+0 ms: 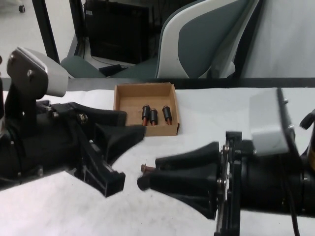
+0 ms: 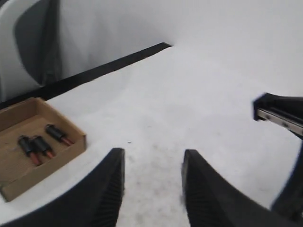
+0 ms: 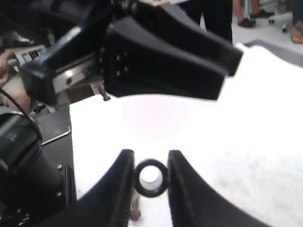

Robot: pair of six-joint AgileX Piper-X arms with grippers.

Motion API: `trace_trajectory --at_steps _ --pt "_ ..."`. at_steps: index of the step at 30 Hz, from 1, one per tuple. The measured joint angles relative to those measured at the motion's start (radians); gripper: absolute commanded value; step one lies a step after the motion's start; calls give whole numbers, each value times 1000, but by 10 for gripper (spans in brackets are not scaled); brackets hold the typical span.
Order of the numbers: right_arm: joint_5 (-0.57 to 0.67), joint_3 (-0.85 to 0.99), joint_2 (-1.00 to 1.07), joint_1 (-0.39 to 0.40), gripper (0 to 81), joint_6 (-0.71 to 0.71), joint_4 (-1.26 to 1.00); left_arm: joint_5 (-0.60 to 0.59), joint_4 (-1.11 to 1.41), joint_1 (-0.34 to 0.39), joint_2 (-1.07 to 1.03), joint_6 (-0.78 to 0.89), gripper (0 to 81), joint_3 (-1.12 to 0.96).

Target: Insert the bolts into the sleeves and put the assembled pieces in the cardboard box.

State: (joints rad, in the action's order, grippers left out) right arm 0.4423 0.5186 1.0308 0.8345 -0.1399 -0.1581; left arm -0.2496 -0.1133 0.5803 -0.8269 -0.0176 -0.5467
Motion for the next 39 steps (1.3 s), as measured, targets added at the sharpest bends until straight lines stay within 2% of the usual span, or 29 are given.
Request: trace_trajectory --at_steps 4,6,8,10,12,17,22,27,30,35,36,39 --pt "-28 0 0 0 3 0 118 118 -97 0 0 -26 384 0" --pt "-77 0 0 0 3 -4 196 147 -185 0 0 -21 384 0" --pt "-180 0 0 -2 3 -49 290 159 -231 0 0 -11 384 0" --pt "-210 0 0 -7 3 -66 320 178 -312 0 0 26 384 0" --pt "-254 0 0 -21 3 -97 371 186 -385 0 -4 55 384 -2" --pt "-319 7 4 -69 3 -174 481 199 -583 0 -103 256 342 -53" --pt "-343 84 76 -123 3 -191 636 200 -724 0 -278 365 321 -154" --pt "-341 243 298 -145 3 -191 829 169 -796 -9 -405 443 321 -219" --pt "-305 324 343 -145 96 -166 902 74 -810 -37 -430 520 321 -229" --pt "-272 342 354 -145 466 -153 917 -49 -819 -96 -432 664 321 -231" --pt "-273 342 354 -145 507 -153 921 -56 -819 -116 -432 691 321 -231" --pt "-275 342 354 -145 473 -153 931 -64 -819 -157 -432 750 321 -231"
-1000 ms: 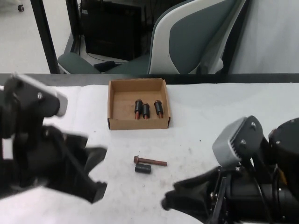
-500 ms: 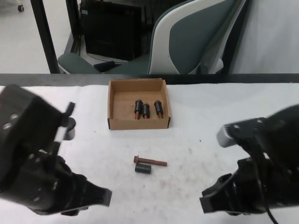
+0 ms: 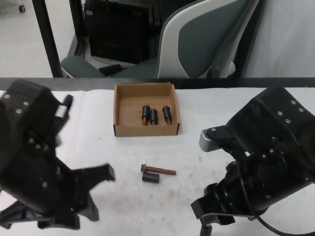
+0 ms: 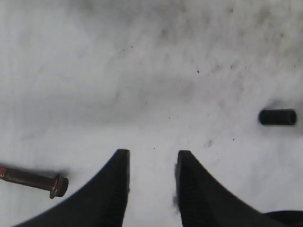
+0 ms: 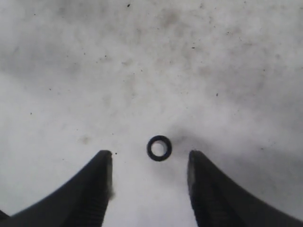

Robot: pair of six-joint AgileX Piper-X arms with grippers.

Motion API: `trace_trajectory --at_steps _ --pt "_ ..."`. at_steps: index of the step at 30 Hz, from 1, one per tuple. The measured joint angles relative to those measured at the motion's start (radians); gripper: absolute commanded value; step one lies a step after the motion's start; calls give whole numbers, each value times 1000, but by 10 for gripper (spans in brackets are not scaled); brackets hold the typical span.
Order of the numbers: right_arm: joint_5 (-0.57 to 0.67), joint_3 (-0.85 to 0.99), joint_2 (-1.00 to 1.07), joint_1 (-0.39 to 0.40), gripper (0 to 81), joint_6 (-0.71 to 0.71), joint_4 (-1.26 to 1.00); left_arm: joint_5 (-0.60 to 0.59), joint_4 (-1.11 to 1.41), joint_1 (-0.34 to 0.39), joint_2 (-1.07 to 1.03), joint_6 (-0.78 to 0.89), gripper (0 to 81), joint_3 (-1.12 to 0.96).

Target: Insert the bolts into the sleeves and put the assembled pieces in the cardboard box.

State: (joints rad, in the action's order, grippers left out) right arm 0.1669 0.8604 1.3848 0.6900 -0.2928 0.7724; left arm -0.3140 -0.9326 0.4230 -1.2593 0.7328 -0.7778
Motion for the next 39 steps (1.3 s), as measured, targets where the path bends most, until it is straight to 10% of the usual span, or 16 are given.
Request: trace_trajectory --at_steps 11,19,33,39 --pt "-27 0 0 0 449 0 32 62 -128 -102 0 237 321 0" --pt "-29 1 0 0 449 0 68 171 -232 -69 0 -522 321 0" --pt "72 2 86 0 439 -22 171 284 -230 141 0 -1110 321 11" --pt "111 2 122 22 34 -18 173 325 -223 145 0 -1229 321 16"
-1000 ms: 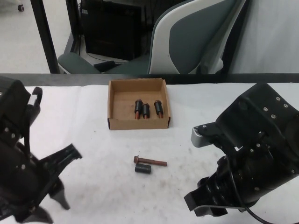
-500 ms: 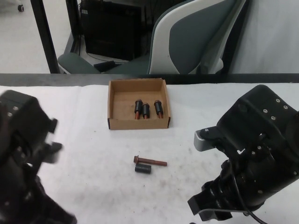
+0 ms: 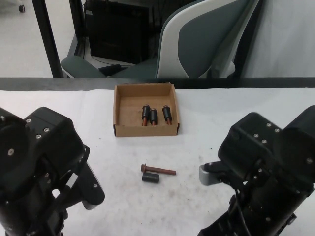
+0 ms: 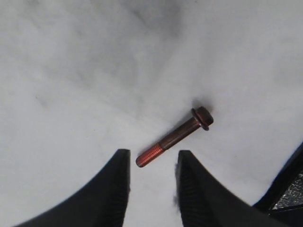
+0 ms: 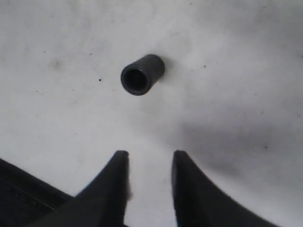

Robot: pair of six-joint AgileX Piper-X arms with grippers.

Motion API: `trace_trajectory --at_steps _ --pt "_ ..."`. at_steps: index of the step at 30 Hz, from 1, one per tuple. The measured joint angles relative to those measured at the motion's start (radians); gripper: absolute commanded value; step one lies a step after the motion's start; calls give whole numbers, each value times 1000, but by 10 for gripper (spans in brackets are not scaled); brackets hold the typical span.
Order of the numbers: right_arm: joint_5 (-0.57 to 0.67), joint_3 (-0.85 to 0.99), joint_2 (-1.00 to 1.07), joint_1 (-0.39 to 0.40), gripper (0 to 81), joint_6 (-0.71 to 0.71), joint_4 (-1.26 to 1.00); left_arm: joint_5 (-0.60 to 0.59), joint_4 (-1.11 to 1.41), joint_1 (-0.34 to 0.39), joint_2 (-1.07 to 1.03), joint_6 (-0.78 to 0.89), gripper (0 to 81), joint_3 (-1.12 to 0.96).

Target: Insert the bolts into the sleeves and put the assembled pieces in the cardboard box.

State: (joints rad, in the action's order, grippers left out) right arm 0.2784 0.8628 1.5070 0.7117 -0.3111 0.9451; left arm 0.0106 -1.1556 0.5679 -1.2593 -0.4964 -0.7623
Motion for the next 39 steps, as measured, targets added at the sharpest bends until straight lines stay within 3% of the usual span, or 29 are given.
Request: trace_trajectory --at_steps 1,26,39 --pt "5 0 4 6 2 11 -7 6 0 2 0 -12 321 0" --pt "-24 30 168 25 2 60 -247 10 -6 2 -126 -151 336 0" --pt "-60 116 128 25 2 121 -186 -89 -38 2 -150 -310 348 0"
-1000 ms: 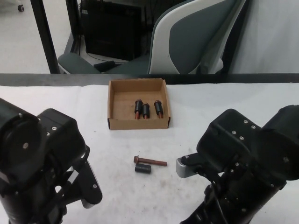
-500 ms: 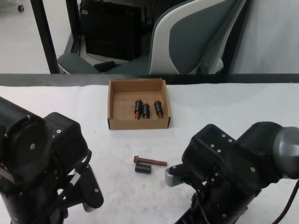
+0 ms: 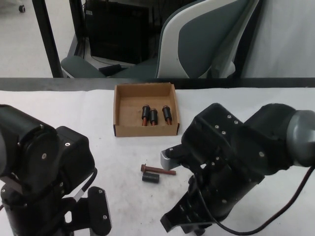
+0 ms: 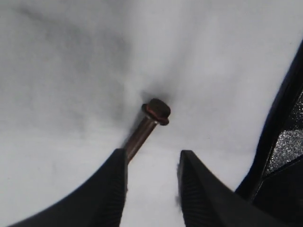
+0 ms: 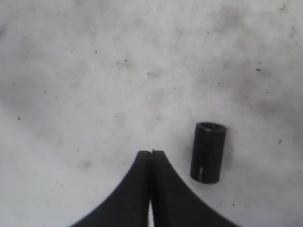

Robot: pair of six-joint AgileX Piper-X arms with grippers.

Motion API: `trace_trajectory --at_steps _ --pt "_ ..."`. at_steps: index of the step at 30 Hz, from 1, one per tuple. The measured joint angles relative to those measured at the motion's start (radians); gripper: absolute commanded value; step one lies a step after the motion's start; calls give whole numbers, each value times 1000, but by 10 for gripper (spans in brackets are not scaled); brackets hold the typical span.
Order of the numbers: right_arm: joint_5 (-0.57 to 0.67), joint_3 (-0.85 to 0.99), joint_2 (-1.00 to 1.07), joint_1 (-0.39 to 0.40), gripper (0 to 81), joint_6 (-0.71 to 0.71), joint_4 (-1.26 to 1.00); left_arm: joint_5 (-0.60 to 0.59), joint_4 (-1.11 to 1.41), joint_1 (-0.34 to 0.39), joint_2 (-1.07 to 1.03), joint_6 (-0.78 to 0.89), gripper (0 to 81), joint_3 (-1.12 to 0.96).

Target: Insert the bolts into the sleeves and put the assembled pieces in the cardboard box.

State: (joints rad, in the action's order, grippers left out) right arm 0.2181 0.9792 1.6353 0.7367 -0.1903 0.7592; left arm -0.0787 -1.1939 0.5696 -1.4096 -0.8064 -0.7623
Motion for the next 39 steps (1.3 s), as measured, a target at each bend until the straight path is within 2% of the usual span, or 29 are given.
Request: trace_trajectory --at_steps 7,16,19,22,23,24,26,35,39 --pt "-14 0 -82 0 2 6 56 -13 0 0 -7 -121 348 3" --pt "-44 0 -119 0 0 55 119 63 8 0 -21 -175 348 50" --pt "-62 0 -103 0 71 76 119 66 8 0 -21 -198 348 74" --pt "-64 0 -84 0 253 94 122 70 21 0 -21 -222 348 92" --pt "-64 0 -79 0 354 97 121 73 31 0 -21 -227 348 96" --pt "-66 0 -77 -4 416 99 121 73 62 0 -21 -230 348 100" --pt "-81 0 -75 -13 500 99 121 79 92 0 -21 -229 348 99" --pt "-138 0 -75 -58 482 107 115 122 129 0 -21 -229 348 99" --pt "-139 0 -75 -58 482 121 80 99 134 0 -21 -231 348 99"
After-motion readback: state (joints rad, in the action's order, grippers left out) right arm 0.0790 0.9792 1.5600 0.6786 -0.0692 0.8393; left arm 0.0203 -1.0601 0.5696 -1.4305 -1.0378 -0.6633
